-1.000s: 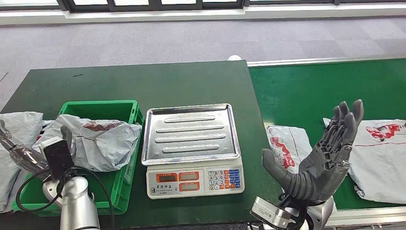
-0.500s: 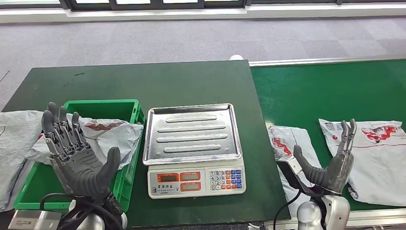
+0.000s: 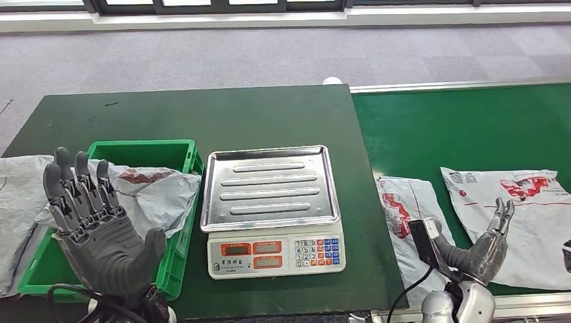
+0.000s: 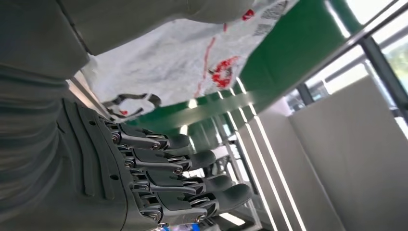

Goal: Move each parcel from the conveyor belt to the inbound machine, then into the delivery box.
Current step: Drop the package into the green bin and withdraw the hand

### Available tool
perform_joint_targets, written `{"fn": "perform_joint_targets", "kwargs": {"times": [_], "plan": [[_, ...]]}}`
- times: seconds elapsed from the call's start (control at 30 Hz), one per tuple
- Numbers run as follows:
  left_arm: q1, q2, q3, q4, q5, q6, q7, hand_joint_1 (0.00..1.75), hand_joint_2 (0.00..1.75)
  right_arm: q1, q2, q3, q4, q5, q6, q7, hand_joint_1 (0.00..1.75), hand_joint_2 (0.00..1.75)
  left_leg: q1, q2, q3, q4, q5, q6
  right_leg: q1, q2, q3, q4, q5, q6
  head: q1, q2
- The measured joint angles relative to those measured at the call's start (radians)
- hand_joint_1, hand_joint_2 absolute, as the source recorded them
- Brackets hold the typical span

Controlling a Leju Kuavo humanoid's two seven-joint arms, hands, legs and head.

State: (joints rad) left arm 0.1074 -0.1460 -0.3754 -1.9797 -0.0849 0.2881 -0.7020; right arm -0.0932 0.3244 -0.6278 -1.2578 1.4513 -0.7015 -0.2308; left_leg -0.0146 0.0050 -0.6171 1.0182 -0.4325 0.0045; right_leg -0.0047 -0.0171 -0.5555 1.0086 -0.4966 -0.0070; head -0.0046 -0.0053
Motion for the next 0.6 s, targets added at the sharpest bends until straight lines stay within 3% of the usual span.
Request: {"fn": "perform_joint_targets", "kwargs": {"times": [0.2, 0.6], "plan": [[0.007, 0.005, 0.0, -0.004, 0.0, -0.005, 0.0, 0.0, 1.75, -0.027, -0.012, -0.029, 0.125, 0.026, 0.0, 0.096, 0.0, 1.75, 0.0, 0.0, 0.0, 0.0, 0.0, 0.0, 0.0, 0.0, 0.0, 0.0, 0.0, 0.0, 0.0, 0.0], [0.009, 0.009, 0.0, -0.004, 0.0, -0.005, 0.0, 0.0, 1.75, -0.057, -0.046, -0.046, 0.238, 0.021, 0.0, 0.102, 0.0, 1.75, 0.0, 0.0, 0.0, 0.0, 0.0, 0.0, 0.0, 0.0, 0.0, 0.0, 0.0, 0.0, 0.0, 0.0]]}}
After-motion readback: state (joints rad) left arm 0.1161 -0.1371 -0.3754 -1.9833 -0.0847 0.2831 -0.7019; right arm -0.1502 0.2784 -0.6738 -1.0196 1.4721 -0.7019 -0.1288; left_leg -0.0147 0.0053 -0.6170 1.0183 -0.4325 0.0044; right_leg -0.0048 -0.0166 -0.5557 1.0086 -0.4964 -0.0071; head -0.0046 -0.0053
